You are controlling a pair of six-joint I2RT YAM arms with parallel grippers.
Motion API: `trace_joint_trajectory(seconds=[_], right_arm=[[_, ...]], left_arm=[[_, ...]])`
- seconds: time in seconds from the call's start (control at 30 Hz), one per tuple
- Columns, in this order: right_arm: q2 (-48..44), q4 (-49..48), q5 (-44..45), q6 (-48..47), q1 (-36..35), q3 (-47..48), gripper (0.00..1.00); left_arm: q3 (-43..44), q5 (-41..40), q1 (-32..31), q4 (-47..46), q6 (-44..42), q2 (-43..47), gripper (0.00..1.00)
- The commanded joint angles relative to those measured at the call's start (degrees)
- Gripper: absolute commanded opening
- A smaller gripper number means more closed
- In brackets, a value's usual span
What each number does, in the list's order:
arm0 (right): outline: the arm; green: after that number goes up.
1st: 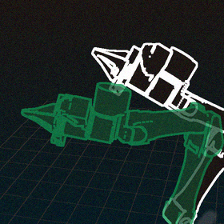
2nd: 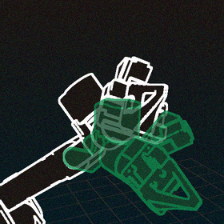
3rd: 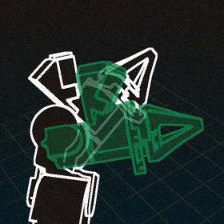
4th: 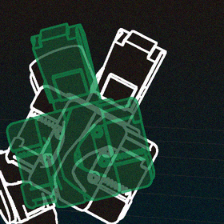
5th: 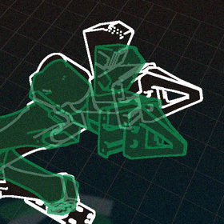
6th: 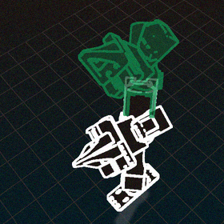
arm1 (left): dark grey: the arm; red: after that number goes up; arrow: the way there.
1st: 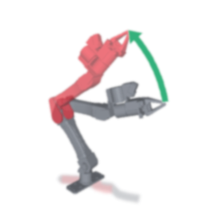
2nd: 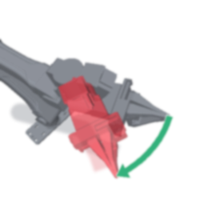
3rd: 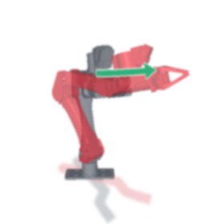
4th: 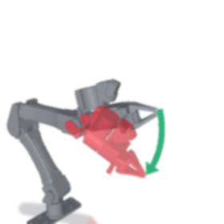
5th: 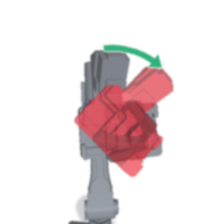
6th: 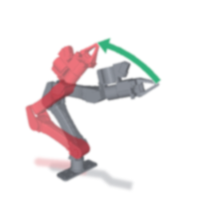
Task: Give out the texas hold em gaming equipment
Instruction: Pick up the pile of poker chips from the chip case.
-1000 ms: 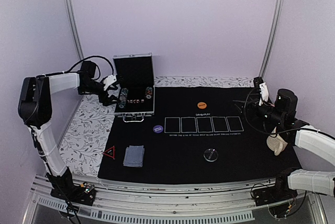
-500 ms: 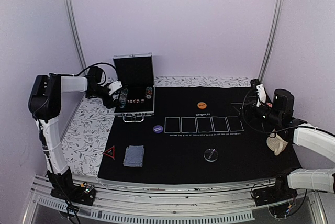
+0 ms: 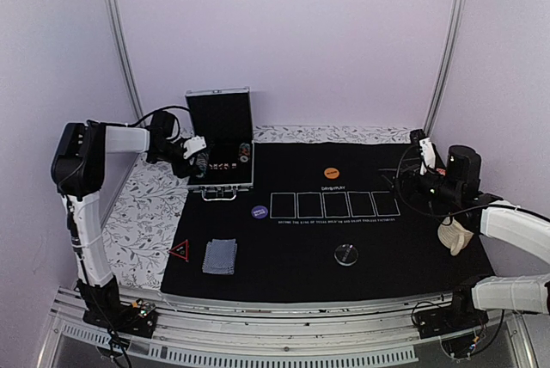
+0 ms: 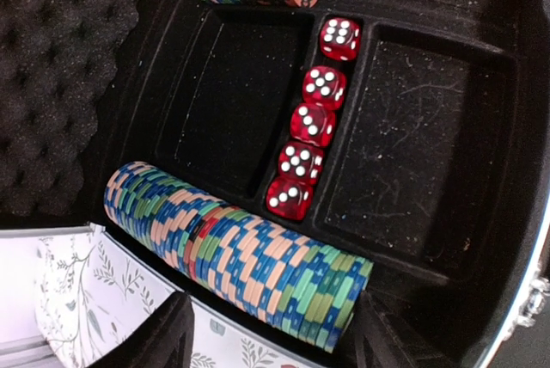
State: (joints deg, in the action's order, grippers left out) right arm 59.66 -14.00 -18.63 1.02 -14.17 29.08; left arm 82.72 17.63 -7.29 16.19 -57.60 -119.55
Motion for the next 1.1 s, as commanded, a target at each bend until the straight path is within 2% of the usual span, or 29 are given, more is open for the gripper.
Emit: trace_joint_trajectory(seconds=[0.0, 0.17, 0.4, 0.6, 0.67, 0.83, 1.0, 1.07], right_arm=[[0.55, 0.63, -0.75, -0.40, 0.20, 2.09, 0.99], [0.31, 0.77, -0.70, -0.40, 0.20, 2.12, 0.99], [-0.19, 1.47, -0.84, -0.40, 0.20, 2.37, 0.99], [-1.46, 2.32, -2.20, -0.40, 0.20, 2.93, 0.99], [-2.64, 2.57, -3.90, -0.40, 0.21, 3.33, 0.99], [-7.15, 2.83, -4.63, 0.46, 0.28, 3.67, 0.99], [-10.55, 4.86, -6.72, 3.70, 0.28, 5.46, 0.99], [-11.07, 6.89, -8.17, 5.22, 0.27, 6.77, 0.99]], left_arm=[[-0.32, -2.53, -1.45, -1.24, -1.86, 0.63, 0.64], [0.21, -1.87, -1.74, -1.99, 0.01, 2.71, 0.65], [-1.21, 5.03, -2.03, -4.54, 2.98, 10.60, 0.69], [-3.16, 14.32, -2.03, -11.59, 13.59, 16.55, 0.72], [-4.09, 15.19, -2.34, -14.52, 18.18, 17.91, 0.72], [-7.36, 6.38, -4.68, -21.95, 34.68, 20.87, 0.75], [-9.11, -10.74, -8.82, -19.88, 48.90, 23.13, 0.74], [-10.00, -14.47, -9.97, -17.76, 52.67, 23.51, 0.74]])
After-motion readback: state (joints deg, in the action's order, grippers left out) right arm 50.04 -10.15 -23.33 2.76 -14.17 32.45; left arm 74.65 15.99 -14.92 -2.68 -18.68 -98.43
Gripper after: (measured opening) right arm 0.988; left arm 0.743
